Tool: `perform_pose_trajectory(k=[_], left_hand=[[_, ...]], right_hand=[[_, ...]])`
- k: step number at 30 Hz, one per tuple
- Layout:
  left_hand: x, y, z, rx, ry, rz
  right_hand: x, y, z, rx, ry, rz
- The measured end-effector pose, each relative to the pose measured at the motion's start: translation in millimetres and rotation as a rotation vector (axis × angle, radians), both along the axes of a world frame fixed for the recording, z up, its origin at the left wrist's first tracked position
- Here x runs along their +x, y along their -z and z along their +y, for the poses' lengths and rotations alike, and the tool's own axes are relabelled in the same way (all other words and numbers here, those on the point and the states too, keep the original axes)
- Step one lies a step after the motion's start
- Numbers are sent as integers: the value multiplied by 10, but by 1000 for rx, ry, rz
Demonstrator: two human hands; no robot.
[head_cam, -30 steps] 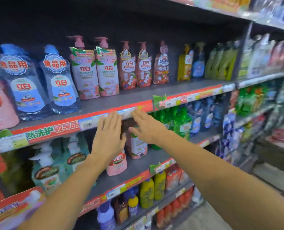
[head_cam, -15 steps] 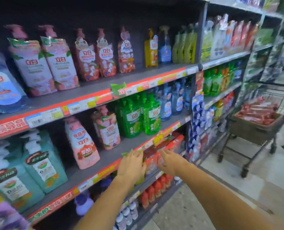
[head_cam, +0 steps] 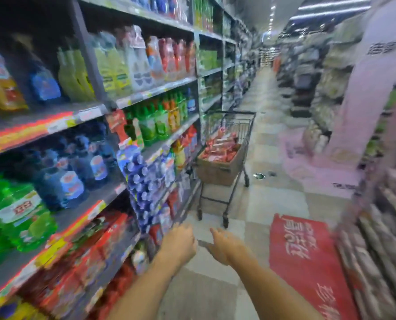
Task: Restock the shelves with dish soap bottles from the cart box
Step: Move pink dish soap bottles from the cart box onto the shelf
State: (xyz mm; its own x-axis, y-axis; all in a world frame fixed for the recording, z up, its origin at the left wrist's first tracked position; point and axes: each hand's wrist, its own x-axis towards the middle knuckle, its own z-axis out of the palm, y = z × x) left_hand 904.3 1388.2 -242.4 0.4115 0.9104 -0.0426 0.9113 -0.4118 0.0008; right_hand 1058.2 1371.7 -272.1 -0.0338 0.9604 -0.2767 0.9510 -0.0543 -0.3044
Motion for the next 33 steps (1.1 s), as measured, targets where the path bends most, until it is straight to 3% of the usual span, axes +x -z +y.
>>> perform_pose_trajectory(k=[13, 24, 33], left_hand=[[2415, 499, 1312, -142, 221, 0], [3760, 708, 3226, -195, 165, 11], [4720, 769, 4516, -127, 52, 143]], right_hand=[[2207, 423, 718, -56, 288, 70], [3661, 513, 2716, -124, 259, 13], [4768, 469, 4103, -88, 188, 10]])
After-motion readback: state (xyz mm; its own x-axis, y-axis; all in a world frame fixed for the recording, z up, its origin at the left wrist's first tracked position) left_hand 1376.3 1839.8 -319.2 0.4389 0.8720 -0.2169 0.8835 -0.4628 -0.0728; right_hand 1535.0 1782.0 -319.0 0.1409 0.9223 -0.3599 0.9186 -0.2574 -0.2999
